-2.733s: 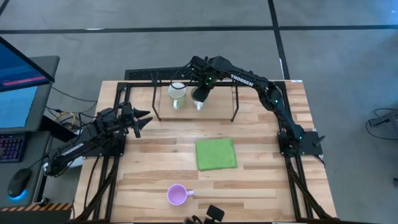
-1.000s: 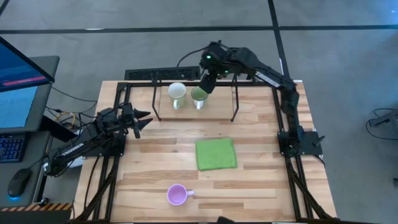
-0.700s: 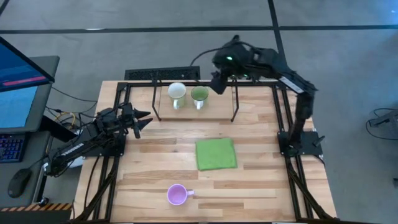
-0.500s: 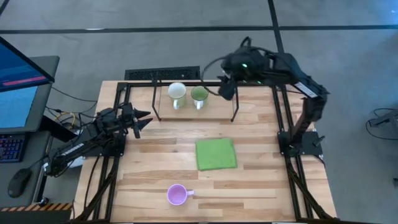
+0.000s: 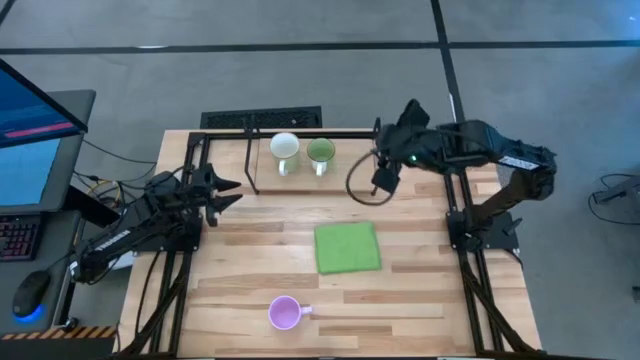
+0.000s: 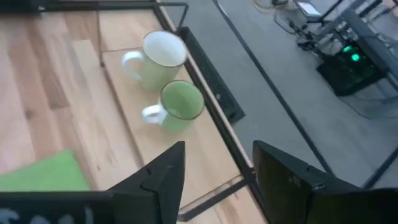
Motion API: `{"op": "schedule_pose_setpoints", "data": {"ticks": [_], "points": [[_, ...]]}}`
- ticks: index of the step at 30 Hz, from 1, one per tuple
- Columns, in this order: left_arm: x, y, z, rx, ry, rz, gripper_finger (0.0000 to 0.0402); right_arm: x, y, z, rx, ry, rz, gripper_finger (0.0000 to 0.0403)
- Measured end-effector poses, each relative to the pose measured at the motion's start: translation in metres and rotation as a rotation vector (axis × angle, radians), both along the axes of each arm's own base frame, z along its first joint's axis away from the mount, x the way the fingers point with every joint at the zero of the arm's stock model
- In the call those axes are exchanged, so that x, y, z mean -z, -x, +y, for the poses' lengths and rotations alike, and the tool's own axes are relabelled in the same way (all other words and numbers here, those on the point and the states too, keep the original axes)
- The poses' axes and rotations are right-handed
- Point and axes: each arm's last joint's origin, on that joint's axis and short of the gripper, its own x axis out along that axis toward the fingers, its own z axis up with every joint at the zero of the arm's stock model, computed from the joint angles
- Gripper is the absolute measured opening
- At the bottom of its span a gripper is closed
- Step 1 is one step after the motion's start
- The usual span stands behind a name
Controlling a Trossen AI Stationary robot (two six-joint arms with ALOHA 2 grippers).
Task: Stack small to large cups/mugs on shelf
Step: Put the purple mug on the shelf
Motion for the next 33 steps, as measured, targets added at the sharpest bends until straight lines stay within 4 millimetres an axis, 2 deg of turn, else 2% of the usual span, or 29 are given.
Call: {"op": "schedule_pose_setpoints", "data": {"ticks": [6,14,22,33], "points": [[-0.002,0.000,0.000,0.001,-0.006,-0.004,0.0180,0.046,0.028,0.011,-0.085,-0.032,-0.083,0.0210],[-0.002,0.000,0.000,0.002,-0.011,-0.005,0.0180,0.109,0.059,0.024,-0.383,-0.199,-0.246,0.0210],[-0.003,0.000,-0.001,0.018,-0.014,-0.011,0.0180,0.169,0.076,0.024,-0.423,-0.255,-0.311,0.0210],[-0.004,0.000,-0.002,0.073,-0.071,-0.014,0.0180,0.226,0.096,0.023,-0.472,-0.282,-0.440,0.0210]]}}
